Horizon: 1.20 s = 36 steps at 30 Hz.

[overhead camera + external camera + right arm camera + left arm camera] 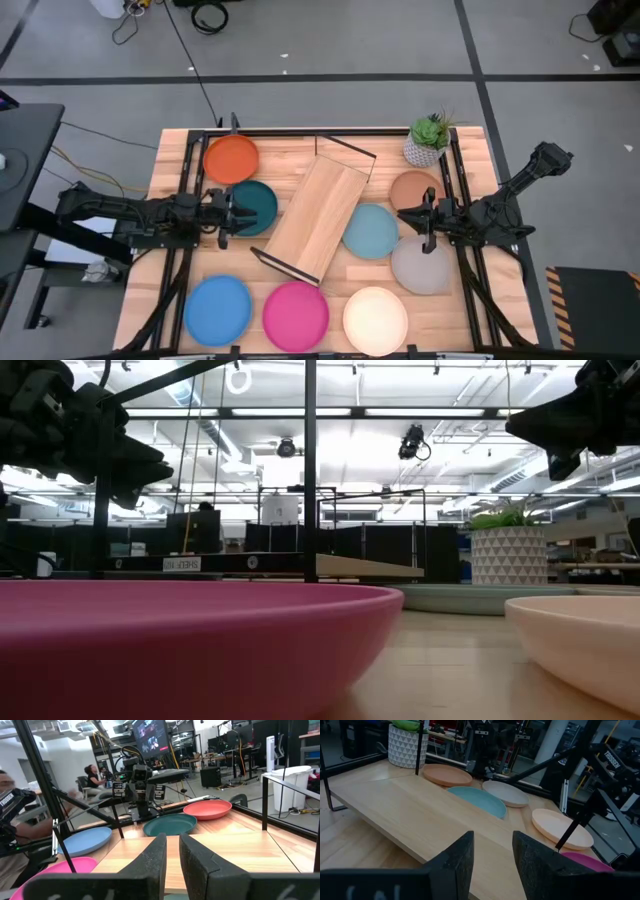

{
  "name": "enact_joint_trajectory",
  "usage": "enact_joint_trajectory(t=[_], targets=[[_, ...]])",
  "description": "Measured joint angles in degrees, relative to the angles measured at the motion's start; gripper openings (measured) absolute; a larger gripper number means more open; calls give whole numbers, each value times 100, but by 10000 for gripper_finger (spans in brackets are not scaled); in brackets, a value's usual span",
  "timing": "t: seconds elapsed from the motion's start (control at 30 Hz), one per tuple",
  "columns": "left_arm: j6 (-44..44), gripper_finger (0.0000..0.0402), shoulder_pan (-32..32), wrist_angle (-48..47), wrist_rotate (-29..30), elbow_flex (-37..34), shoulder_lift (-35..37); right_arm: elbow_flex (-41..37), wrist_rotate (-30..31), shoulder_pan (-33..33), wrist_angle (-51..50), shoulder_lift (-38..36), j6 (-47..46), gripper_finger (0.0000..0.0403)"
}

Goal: Place and stack plates onto a shelf

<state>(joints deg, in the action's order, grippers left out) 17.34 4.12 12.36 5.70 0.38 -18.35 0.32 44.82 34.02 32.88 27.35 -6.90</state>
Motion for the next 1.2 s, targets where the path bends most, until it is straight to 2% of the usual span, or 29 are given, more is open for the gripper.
enact_joint_trajectory(t=[1.2], targets=[[-5,142,0,77,3,0,0,2,2,0,5,0,0,58]])
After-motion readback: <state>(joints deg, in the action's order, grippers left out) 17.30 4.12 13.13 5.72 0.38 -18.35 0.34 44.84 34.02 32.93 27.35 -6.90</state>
